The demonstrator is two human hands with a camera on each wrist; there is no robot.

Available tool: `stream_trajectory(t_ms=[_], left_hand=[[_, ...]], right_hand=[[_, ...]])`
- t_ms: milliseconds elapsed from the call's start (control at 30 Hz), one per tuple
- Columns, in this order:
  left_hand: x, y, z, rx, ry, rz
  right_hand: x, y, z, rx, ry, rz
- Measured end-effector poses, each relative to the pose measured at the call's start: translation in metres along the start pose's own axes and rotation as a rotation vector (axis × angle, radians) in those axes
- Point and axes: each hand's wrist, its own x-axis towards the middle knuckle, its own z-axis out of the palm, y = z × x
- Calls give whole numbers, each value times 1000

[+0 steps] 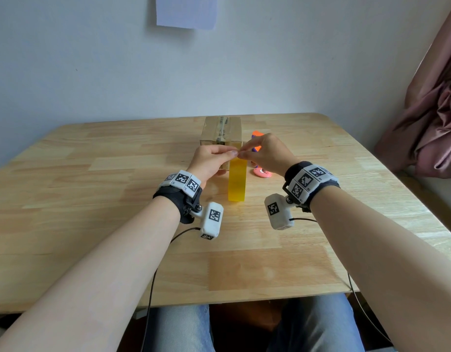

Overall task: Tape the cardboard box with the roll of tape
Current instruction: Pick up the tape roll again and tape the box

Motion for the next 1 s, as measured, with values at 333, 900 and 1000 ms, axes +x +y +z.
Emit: stream_trajectory(t_ms=[333,900,1000], left_hand=[[3,8,-8,-16,-65,-79],[-7,15,-6,-39,-52,-127],[-11,13,-7,-42,-79,-275]], right_hand=[[2,-5,1,-9,14,5],[5,-9,-7,-73,-58,-34],[6,-11,-6,-63,-42,-20]])
